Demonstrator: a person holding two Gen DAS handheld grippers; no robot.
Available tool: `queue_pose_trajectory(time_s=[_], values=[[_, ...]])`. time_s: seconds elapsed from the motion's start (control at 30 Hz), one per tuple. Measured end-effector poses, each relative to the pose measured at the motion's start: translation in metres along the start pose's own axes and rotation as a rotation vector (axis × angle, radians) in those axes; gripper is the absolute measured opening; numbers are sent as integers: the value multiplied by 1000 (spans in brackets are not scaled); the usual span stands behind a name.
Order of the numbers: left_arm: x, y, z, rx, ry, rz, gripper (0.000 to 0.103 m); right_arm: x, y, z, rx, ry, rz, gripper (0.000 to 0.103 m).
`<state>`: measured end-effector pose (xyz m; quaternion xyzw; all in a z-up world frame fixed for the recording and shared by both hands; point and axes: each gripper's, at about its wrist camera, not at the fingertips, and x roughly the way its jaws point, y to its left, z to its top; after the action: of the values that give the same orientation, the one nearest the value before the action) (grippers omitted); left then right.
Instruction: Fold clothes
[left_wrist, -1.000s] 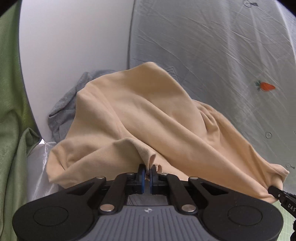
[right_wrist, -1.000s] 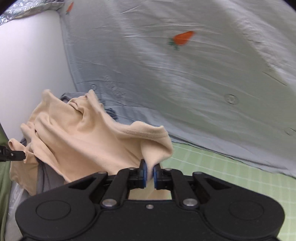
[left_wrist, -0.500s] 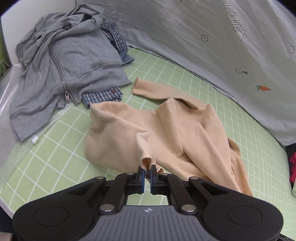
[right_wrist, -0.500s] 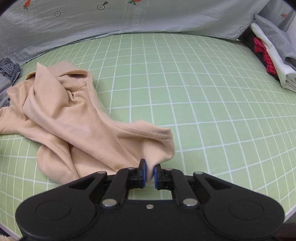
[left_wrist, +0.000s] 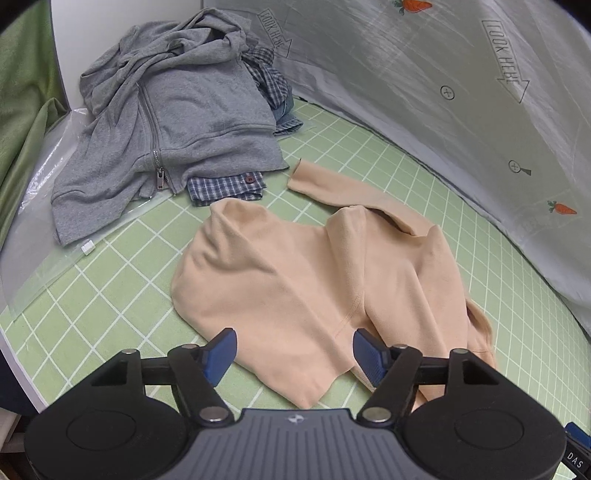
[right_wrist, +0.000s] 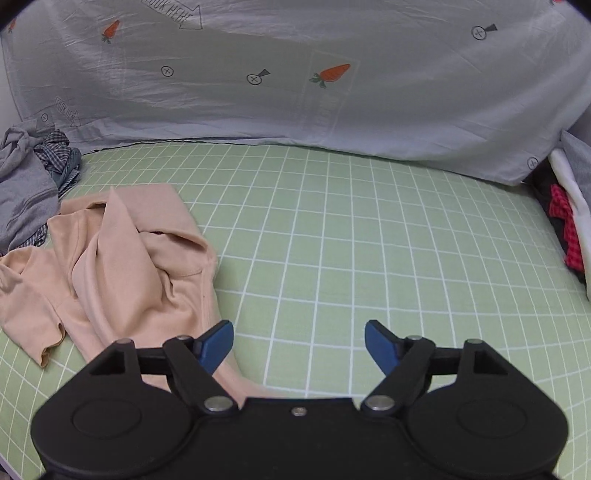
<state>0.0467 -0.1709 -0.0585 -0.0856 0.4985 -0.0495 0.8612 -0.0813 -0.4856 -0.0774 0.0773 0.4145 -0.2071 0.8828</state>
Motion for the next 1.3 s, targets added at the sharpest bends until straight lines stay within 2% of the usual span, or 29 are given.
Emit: queue_pose_trajectory(time_s=[0.13, 0.4, 0.5, 0.57, 0.7, 0.87, 0.97, 1.03, 1.1, 1.13, 1.23, 1.3], values=[[29, -4, 12, 3, 54, 33, 76, 37, 18, 23, -76, 15, 15, 82], [101, -8, 48, -2, 188, 113, 76, 117, 59, 60, -180, 93, 67, 82], [123, -11, 54, 20, 230, 157, 76, 137, 75, 71, -208, 80, 68, 82], [132, -9, 54, 25, 246, 180, 77, 146, 81, 78, -227, 58, 55, 82], [136, -12, 53, 55, 237, 206, 84, 164, 69, 93, -206, 33, -30, 78], [137, -12, 52, 52, 231, 214, 91, 159, -16, 81, 22, 57, -242, 70], [137, -12, 51, 50, 227, 216, 94, 151, -77, 62, 165, 93, -364, 70], [138, -12, 50, 49, 224, 218, 96, 138, -124, 38, 287, 129, -417, 75], [138, -14, 49, 51, 225, 220, 99, 123, -153, 16, 373, 150, -428, 80], [139, -15, 49, 52, 226, 221, 100, 116, -161, 5, 402, 162, -429, 83], [140, -19, 47, 55, 228, 223, 100, 100, -152, -16, 384, 181, -401, 83], [141, -22, 47, 57, 229, 225, 100, 98, -136, -14, 297, 174, -412, 82]])
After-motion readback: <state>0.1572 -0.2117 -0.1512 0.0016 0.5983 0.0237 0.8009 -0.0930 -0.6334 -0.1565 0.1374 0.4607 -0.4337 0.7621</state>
